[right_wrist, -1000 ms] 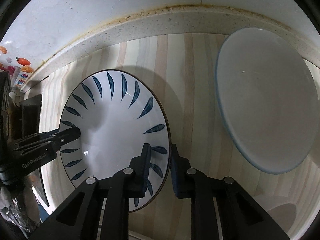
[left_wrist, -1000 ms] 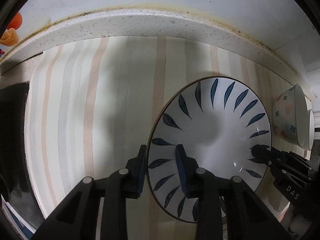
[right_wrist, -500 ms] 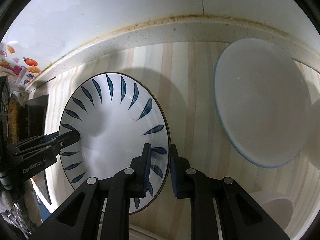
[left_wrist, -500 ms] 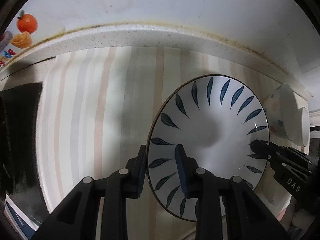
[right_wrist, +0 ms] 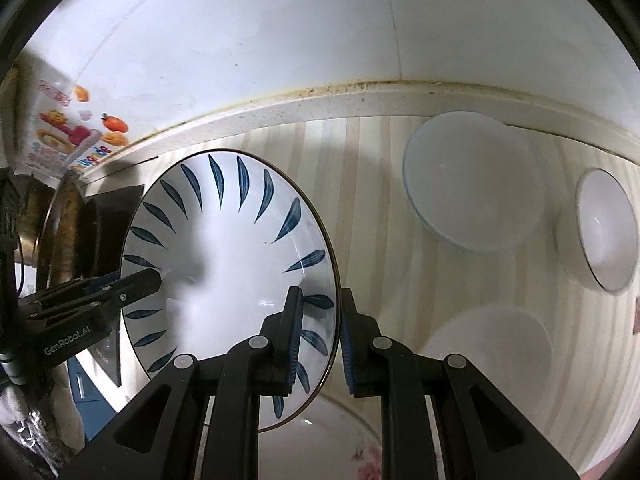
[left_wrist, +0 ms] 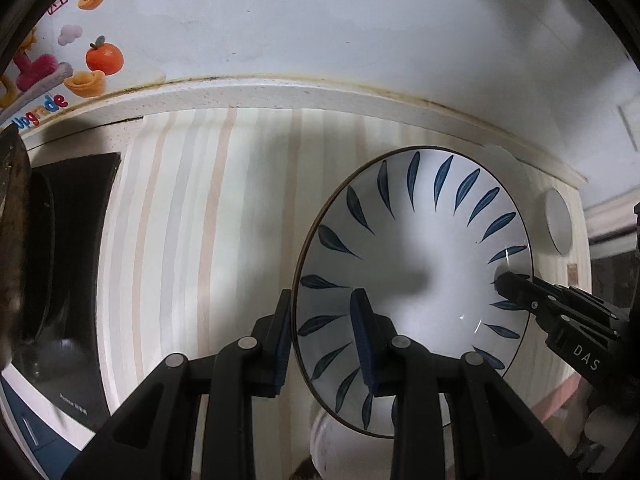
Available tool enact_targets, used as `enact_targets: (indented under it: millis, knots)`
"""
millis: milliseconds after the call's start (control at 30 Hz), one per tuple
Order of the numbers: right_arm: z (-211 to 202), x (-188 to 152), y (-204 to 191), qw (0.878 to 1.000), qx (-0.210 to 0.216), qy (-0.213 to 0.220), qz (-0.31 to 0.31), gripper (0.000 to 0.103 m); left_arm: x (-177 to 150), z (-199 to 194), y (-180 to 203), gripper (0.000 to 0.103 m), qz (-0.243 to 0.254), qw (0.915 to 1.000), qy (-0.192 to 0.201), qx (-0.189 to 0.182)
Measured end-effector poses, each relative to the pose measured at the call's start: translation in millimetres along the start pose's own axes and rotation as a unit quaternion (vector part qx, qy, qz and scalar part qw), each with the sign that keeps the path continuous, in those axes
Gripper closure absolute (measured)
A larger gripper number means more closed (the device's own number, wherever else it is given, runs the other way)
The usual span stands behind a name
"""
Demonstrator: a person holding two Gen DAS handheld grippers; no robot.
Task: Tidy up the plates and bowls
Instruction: 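Lift the three-plate stack with both grippers off the counter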
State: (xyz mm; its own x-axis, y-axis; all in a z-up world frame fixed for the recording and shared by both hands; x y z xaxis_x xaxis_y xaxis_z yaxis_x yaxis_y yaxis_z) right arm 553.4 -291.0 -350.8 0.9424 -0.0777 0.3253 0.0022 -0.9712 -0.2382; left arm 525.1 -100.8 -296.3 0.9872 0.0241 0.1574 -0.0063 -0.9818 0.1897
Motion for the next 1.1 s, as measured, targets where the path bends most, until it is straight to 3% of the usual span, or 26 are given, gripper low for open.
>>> enact_targets:
  millis: [300, 600, 800, 1100]
  knots:
    - [-38.8, -71.2, 3.1, 1.0, -0.004, 0.001, 0.02, 0.084, -60.7, 1.7, 16.0, 0.077, 0.028, 0.9994, -0.02, -0.001]
    - [-22.9, -142.8, 16.0, 0.999, 0.001, -0.038, 0.037, 0.084, -113.6, 31.3, 17.0, 0.077, 0.047, 0.9966, -0.065, 0.018]
    - [-5.9, -176.3, 19.6, 0.997, 0.007, -0.063, 0.036, 0.084, -132.3, 49.7, 15.3, 0.077, 0.057, 0.9939, -0.087, 0.038]
    - [16.6, -196.4, 26.5, 0.995, 0.023, -0.086, 0.043, 0.084, -138.2, 68.0, 18.8, 0.077, 0.06, 0.9913, -0.099, 0.062]
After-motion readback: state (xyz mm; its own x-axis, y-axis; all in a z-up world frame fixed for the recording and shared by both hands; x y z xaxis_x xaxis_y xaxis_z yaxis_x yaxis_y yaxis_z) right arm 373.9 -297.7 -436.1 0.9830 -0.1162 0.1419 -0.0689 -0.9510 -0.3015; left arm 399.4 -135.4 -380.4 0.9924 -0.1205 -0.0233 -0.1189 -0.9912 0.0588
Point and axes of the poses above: each gripper's, at about its wrist camera, not at the fingertips, and z roughly the way its jaws point, y to its right, x to its top, the point moved 8 cm from there along z, roughly the way its jaws point, and after that the axes turned 8 degrees about -z, right-handed, at the moved point
